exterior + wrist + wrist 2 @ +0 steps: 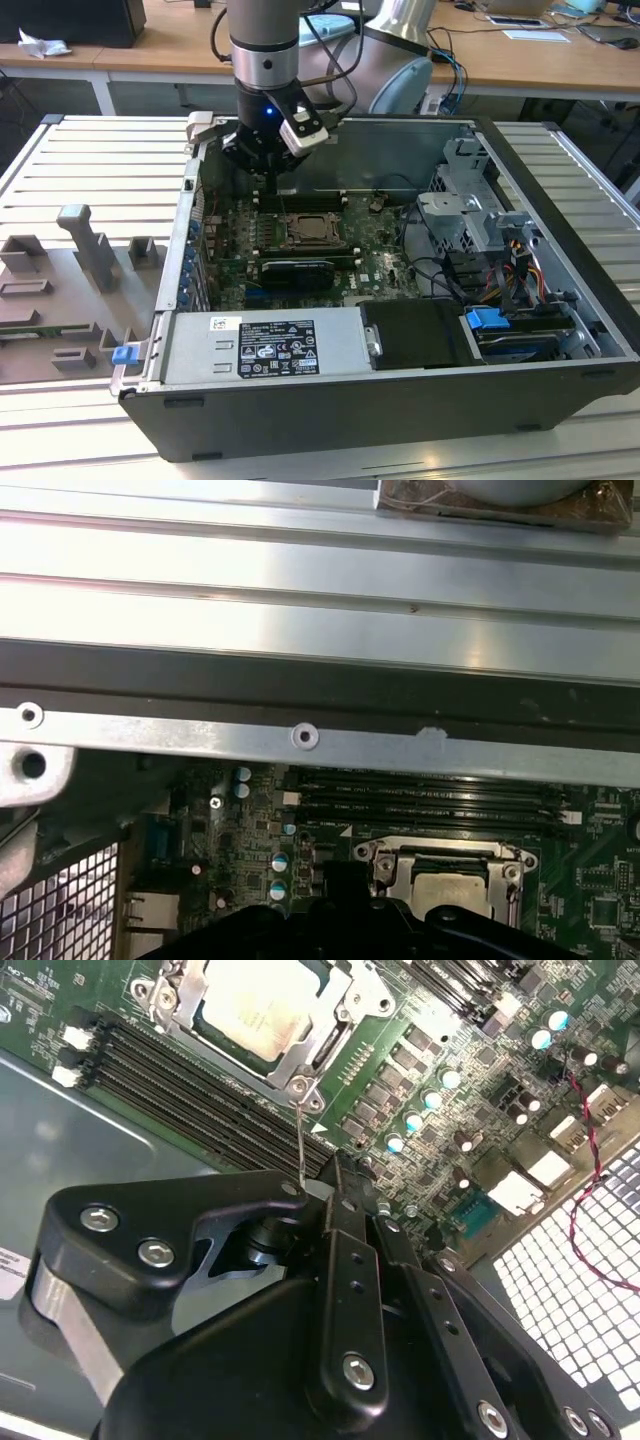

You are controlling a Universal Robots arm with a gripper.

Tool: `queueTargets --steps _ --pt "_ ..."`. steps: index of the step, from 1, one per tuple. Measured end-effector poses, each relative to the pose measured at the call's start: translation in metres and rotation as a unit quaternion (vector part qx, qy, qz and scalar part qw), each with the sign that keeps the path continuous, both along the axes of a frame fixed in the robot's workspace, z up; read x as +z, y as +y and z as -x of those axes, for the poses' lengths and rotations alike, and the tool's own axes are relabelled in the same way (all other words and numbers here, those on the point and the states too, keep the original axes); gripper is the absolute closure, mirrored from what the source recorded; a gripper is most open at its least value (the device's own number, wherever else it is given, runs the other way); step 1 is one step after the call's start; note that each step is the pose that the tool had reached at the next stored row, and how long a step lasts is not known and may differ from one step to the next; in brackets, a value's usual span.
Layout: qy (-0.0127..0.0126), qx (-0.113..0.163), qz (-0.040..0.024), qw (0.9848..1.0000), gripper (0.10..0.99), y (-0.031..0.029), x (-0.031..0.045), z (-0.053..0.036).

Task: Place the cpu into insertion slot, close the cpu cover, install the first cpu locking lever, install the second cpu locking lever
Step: 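Install the first cpu locking lever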

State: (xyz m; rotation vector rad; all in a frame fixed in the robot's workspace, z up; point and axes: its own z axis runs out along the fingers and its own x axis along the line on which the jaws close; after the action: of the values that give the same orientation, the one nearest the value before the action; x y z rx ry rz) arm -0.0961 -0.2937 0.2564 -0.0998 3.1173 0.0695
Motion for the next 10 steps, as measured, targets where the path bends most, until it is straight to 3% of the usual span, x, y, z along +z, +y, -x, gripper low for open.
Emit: queueTargets --steps 7,10 --pt "0.0 0.0 0.0 1.0 0.98 0.0 0.0 -0.0089" --pt "0.0 0.0 0.0001 1.0 0.98 0.0 0.0 -0.0173"
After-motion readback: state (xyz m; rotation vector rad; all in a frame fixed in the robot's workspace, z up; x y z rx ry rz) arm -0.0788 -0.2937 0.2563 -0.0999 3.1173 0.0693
